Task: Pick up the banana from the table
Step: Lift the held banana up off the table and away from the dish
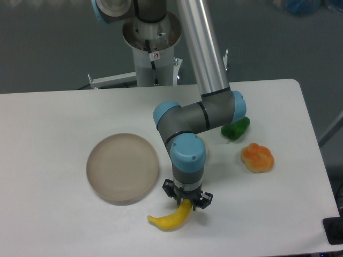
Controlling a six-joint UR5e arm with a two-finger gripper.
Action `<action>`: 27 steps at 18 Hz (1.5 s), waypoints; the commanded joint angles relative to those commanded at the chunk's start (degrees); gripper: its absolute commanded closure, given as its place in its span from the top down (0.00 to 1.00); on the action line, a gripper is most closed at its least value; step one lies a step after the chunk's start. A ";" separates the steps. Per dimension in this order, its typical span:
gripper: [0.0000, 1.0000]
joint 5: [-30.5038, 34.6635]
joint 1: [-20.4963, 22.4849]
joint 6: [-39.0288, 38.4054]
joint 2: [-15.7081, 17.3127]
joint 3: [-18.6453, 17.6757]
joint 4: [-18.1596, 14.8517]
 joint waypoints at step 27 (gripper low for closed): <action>0.29 3.08 13.36 24.43 7.38 5.18 -0.97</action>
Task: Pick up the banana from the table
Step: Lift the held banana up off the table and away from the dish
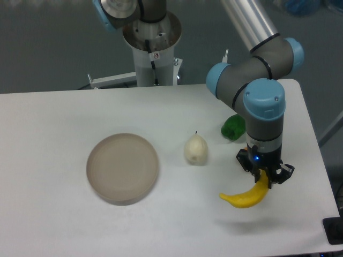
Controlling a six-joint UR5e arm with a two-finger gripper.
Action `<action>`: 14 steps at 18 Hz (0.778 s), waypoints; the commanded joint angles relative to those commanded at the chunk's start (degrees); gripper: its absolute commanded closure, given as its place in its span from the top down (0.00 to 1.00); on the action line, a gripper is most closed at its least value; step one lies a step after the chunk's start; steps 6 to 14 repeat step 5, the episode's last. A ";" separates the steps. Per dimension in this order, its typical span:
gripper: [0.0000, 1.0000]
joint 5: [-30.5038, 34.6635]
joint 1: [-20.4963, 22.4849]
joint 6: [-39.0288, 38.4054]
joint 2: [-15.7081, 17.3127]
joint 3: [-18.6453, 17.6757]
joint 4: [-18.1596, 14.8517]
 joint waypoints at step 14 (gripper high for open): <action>0.29 -0.18 -0.09 0.00 0.00 0.44 0.09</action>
